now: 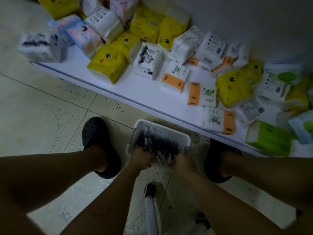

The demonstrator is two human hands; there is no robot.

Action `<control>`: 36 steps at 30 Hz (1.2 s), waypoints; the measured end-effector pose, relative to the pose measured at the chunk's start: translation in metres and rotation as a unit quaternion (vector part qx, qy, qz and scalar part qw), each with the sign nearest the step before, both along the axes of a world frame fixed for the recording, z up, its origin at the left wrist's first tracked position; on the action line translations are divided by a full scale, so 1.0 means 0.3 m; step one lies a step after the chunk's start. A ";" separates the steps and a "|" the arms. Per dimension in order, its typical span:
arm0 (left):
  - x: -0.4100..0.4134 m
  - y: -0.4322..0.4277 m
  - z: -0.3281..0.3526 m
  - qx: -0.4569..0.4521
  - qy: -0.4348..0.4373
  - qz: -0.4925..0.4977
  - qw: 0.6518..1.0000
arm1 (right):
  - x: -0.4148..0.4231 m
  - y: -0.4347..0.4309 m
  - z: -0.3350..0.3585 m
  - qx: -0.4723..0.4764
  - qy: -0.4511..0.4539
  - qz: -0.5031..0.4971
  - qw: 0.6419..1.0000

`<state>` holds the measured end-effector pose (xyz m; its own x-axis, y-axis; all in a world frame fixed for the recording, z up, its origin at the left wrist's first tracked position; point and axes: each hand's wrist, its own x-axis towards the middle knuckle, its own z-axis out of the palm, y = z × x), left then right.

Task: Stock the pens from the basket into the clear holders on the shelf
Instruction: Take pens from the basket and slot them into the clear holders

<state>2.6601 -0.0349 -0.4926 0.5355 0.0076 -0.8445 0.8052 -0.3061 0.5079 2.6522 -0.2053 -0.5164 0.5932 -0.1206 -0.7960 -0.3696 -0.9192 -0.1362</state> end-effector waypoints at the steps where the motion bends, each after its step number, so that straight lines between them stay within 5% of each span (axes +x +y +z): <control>1: 0.003 -0.007 0.006 0.000 -0.003 -0.011 1.000 | 0.005 -0.005 0.019 0.005 -0.008 -0.017 1.000; 10: -0.012 -0.085 0.179 0.043 -0.095 -0.022 0.994 | -0.036 -0.065 0.284 0.121 -0.050 -0.165 0.978; 14: -0.016 -0.106 0.275 0.104 -0.183 -0.118 0.970 | -0.060 -0.070 0.405 0.145 -0.032 -0.171 0.974; 21: -0.037 -0.121 0.449 0.068 -0.245 -0.052 0.966 | -0.056 -0.098 0.515 0.154 -0.208 -0.210 0.943; 28: 0.021 -0.119 0.706 0.019 -0.375 0.014 0.927 | -0.023 -0.058 0.754 0.420 -0.252 -0.286 0.824; 36: 0.102 -0.211 1.107 -0.144 -0.459 0.089 0.872 | 0.016 -0.106 1.164 0.412 -0.457 -0.219 0.757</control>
